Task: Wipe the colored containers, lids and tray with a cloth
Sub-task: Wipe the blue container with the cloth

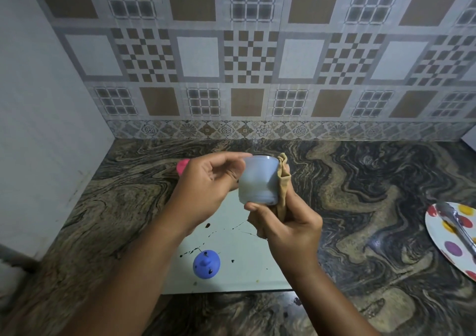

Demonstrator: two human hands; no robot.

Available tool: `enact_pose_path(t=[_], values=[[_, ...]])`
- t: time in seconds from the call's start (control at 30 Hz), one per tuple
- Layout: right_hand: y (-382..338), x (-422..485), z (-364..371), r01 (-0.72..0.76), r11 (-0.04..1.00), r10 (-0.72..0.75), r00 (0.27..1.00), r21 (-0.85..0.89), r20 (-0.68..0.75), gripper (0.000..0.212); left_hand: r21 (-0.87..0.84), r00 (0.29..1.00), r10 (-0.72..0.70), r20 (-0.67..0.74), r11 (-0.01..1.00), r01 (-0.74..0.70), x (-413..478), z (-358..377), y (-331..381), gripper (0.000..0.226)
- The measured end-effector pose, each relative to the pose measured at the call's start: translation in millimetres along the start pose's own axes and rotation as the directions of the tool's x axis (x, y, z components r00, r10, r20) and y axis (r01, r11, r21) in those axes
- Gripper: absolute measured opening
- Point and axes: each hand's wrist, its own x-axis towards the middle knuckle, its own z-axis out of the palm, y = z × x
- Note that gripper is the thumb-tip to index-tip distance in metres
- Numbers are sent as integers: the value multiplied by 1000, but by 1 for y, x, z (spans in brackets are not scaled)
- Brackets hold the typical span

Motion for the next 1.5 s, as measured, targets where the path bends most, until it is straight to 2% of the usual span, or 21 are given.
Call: enact_pose_path(t=[0.07,0.1,0.17,0.23,0.33,0.47,0.53,0.63,0.8,0.9,1.0,1.07,1.13,1.33,1.43,1.5], values=[[-3,1,2,16,1000,-17,1000,21,23,79,-62,999,-44,-18,997,43,2,0,-1,25],[-4,2,3,85,996,-85,995,-1,46,81,-71,998,-46,-34,997,43,3,0,-1,18],[-4,2,5,288,938,-272,957,-194,105,77,-6,997,-15,-71,1000,14,5,-1,-3,6],[-3,4,4,459,821,-423,888,-339,179,70,106,996,18,-85,994,-9,6,-4,-5,7],[-6,4,6,514,784,-470,858,-348,207,54,15,998,-31,-63,999,32,6,-5,-3,7],[-2,3,0,590,737,-575,803,-330,153,34,-176,988,-149,35,972,153,4,-10,3,14],[-2,4,-2,577,747,-586,806,-331,81,33,-223,982,-170,87,957,186,4,-12,3,18],[-7,7,0,499,828,-521,853,-257,-24,37,-270,976,-188,113,939,212,3,-12,1,20],[-6,5,2,595,772,-600,798,-225,49,29,-250,982,-171,81,950,186,6,-12,1,32],[-4,6,4,495,857,-509,856,-145,-86,31,-248,984,-158,79,953,173,5,-14,0,27],[-10,5,11,282,959,-279,937,-15,-210,33,-232,986,-159,54,958,167,7,-18,-2,35],[-15,4,15,159,983,-137,968,89,-212,29,-210,987,-157,30,964,160,7,-21,0,34],[-18,5,16,98,984,-68,978,148,-197,26,-164,988,-150,18,975,151,7,-25,3,26],[-21,10,14,-31,984,55,989,175,-134,28,-36,994,-110,7,993,110,8,-39,5,27],[-23,13,14,-58,968,89,989,243,-117,28,101,998,-67,20,993,64,7,-43,3,23],[-24,13,13,-82,964,99,994,253,-55,29,160,999,-39,12,986,36,6,-40,2,19]])
